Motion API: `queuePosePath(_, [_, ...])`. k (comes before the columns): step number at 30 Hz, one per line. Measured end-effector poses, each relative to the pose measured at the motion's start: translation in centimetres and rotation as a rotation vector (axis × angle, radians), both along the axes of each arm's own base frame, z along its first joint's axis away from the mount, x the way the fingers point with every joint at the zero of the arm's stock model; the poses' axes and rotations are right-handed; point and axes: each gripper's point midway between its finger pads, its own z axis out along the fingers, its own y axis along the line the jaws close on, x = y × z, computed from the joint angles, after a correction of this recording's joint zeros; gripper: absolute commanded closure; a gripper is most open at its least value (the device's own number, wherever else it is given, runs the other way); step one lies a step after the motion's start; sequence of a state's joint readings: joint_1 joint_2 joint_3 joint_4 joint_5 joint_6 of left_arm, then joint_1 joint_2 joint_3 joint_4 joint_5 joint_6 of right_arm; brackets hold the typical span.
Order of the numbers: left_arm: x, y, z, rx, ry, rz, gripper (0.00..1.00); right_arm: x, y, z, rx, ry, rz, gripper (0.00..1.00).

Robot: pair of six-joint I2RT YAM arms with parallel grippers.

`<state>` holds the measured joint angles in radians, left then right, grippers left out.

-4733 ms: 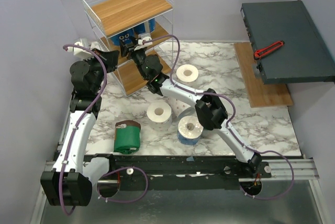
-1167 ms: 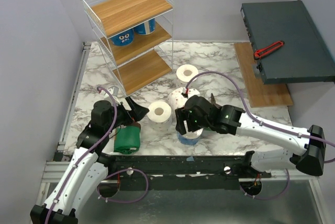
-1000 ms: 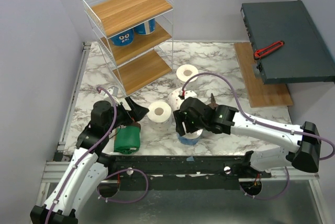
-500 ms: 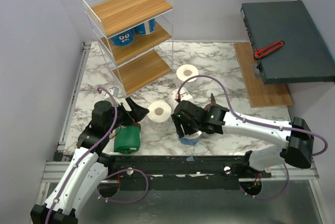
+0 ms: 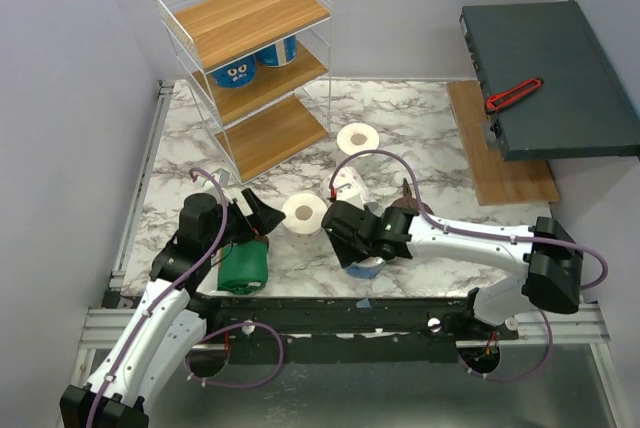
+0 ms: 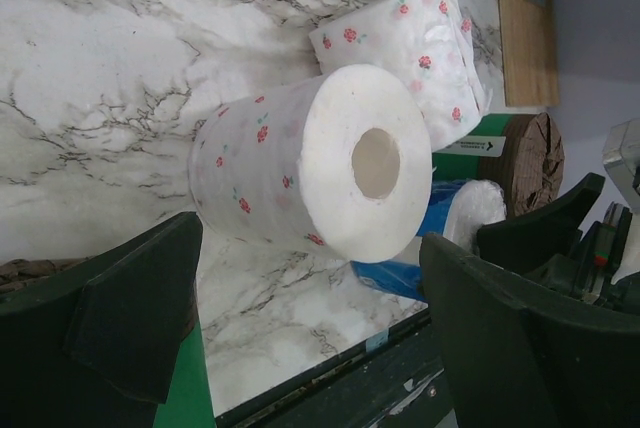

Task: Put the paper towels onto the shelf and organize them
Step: Pick up the paper towel from the center of the board.

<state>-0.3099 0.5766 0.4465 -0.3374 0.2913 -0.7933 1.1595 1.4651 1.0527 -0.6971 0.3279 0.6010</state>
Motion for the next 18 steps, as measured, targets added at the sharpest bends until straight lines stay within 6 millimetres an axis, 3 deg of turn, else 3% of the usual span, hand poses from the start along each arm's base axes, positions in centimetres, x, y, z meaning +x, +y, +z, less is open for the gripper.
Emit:
queuePosePath(6, [0.0, 0.0, -0.01, -0.001, 0.001, 0.001, 0.07, 0.0, 0.02, -0.88, -0.05, -0.015, 0.004, 0.47])
queuePosePath(18, [-0.04, 0.0, 0.12, -0.005, -0.002, 0.002, 0.07, -0.44, 0.31, -0.52, -0.055, -0.004, 0.009, 0.61])
